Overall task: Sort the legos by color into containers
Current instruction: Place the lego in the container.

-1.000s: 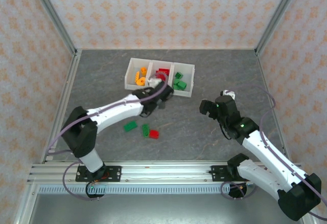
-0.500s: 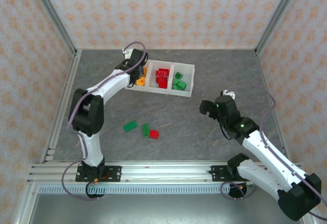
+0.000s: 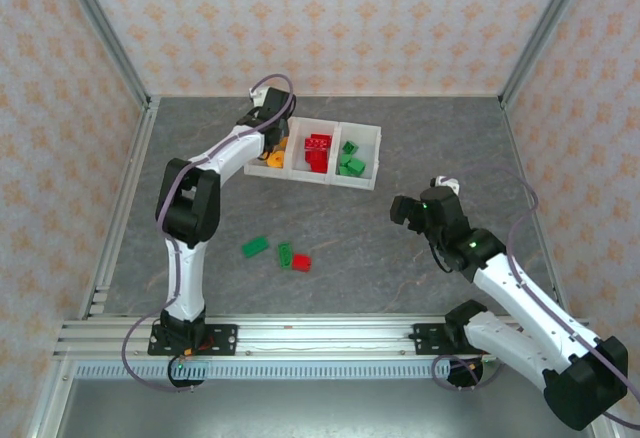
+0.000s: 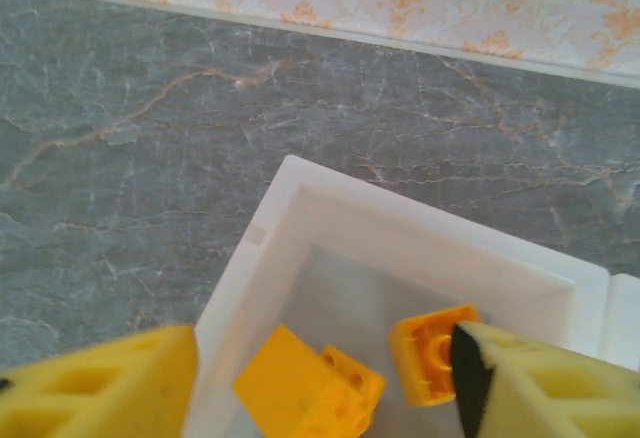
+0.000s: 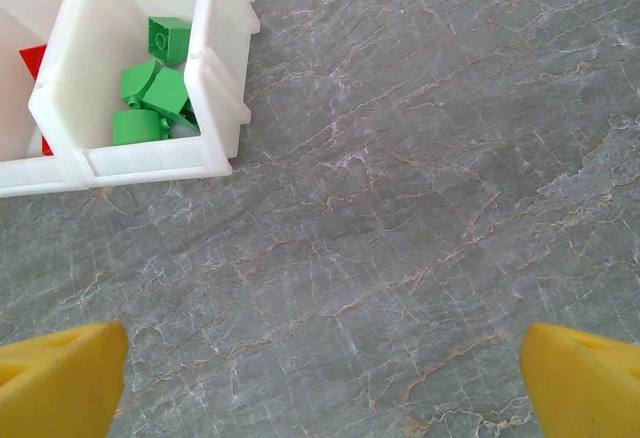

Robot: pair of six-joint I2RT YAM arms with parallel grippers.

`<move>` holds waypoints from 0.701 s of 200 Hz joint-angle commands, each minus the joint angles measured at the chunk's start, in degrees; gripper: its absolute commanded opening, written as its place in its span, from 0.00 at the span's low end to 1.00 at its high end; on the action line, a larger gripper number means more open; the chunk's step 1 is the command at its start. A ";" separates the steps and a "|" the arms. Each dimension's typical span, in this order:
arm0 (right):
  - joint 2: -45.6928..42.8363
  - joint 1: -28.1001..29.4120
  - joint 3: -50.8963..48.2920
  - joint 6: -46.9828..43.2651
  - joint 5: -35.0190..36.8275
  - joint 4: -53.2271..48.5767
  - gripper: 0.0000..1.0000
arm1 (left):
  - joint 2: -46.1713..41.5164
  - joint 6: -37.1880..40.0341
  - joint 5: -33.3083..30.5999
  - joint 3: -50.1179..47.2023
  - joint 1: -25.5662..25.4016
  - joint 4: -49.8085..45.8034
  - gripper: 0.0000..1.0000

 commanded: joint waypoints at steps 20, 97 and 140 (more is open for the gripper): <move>0.11 0.05 -0.18 -0.68 0.58 0.49 1.00 | -6.67 1.74 1.05 -2.32 0.36 2.42 0.85; 1.02 0.05 -0.18 -0.81 0.14 0.51 1.00 | -22.03 -1.56 9.49 -16.05 -0.32 3.74 0.99; 1.08 0.05 -0.23 -0.81 -0.04 0.57 1.00 | -30.67 -3.74 8.85 -26.58 -5.46 1.56 0.99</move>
